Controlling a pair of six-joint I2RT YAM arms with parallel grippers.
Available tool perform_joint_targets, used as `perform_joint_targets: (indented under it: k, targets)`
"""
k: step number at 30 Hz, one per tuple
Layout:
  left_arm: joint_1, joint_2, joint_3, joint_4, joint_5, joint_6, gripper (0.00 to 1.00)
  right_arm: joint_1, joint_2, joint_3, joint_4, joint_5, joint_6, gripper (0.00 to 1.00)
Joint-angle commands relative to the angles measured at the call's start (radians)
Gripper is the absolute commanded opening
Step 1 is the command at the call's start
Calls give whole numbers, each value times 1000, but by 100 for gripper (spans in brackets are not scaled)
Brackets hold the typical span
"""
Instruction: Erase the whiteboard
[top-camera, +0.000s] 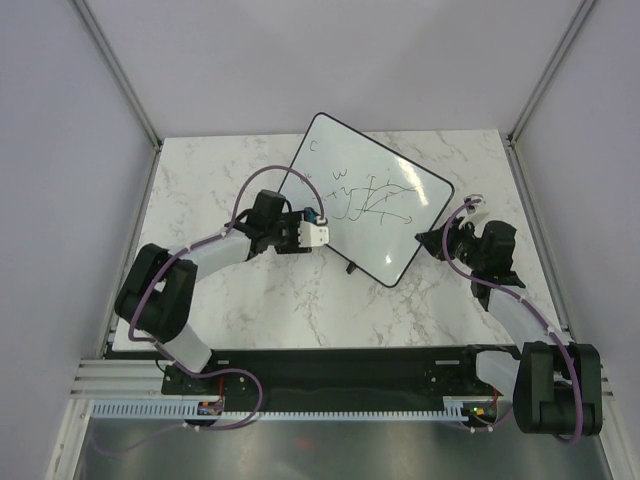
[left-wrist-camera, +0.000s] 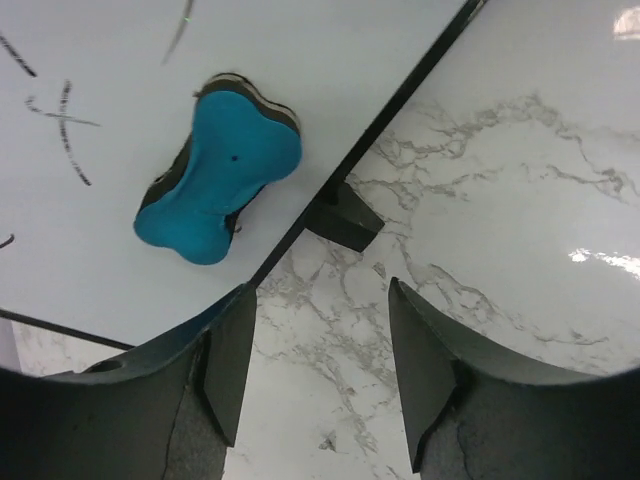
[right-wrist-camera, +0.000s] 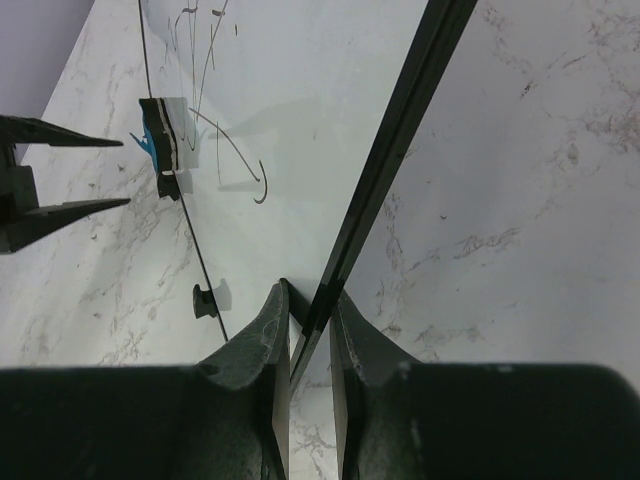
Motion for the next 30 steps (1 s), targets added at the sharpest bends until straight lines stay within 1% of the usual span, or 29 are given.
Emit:
perform_joint_targets:
  k: [1, 2, 7, 10, 15, 19, 22, 26, 30]
  targets:
    - [2, 17, -1, 124, 34, 259, 63, -12, -6, -11, 26, 80, -82, 0]
    - [3, 40, 22, 248, 47, 224, 66, -12, -6, -11, 28, 81, -82, 0]
    - [5, 68, 33, 320, 60, 187, 66, -12, -7, -9, 26, 81, -84, 0]
    - [5, 85, 48, 283, 74, 208, 66, -12, -12, -9, 26, 80, -83, 0]
    - [-2, 131, 76, 283, 66, 232, 66, -12, -12, -11, 31, 78, -80, 0]
    - [-9, 140, 116, 152, 83, 269, 63, -11, -20, -12, 25, 83, -82, 0]
    - [-12, 133, 111, 134, 90, 297, 63, -12, -24, -12, 26, 86, -83, 0]
    - [-17, 137, 142, 55, 97, 311, 63, -12, -15, -12, 28, 83, -80, 0]
    - [-17, 114, 154, 45, 100, 302, 63, -12, -14, -12, 31, 83, -77, 0]
